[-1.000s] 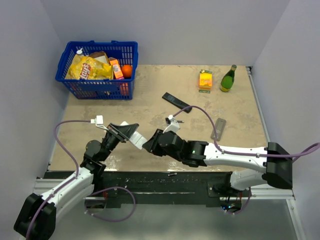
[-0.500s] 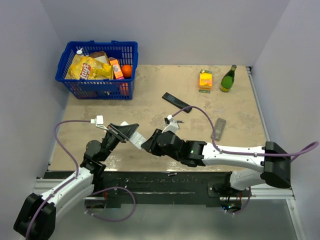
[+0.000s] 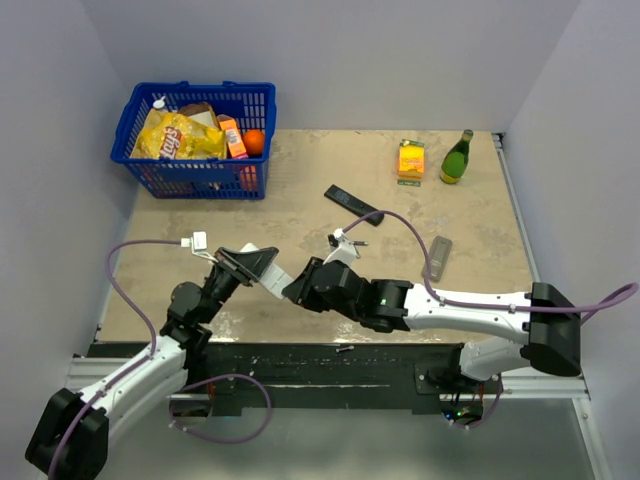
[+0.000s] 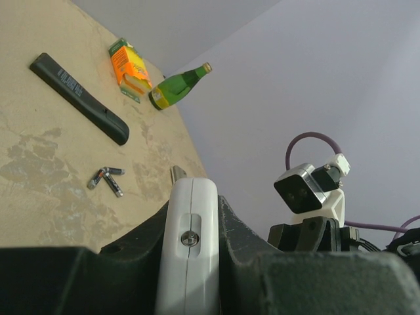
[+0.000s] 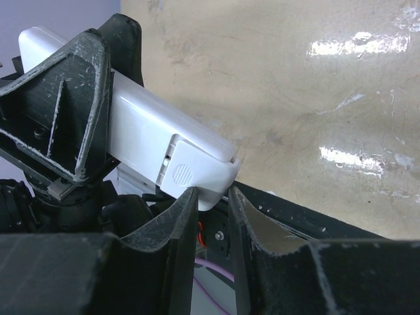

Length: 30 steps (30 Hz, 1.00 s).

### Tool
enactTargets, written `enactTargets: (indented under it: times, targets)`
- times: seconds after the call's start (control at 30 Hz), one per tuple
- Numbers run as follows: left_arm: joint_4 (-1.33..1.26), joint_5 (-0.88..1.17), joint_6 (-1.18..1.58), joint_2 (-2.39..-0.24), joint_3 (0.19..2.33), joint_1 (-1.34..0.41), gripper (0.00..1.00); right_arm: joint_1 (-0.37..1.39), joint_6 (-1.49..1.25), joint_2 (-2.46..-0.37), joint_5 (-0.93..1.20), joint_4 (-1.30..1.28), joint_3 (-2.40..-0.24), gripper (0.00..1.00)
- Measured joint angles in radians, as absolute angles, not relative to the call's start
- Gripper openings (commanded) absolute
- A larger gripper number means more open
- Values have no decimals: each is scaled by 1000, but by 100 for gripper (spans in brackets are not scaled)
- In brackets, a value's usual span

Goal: Load the batteries into the remote control
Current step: Load the battery cover into the remote control.

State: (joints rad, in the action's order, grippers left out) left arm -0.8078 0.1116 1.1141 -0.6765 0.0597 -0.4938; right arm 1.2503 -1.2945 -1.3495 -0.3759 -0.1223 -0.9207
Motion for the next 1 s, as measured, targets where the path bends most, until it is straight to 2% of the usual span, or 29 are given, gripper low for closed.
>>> enactTargets:
  times: [0.27, 1.0]
  targets:
    - [-827, 134, 1055, -667, 64, -508, 0, 1251, -1312, -1349, -375, -150, -935, 36]
    - [-860, 178, 1018, -661, 66, -509, 0, 1256, -1374, -1348, -378, -184, -955, 37]
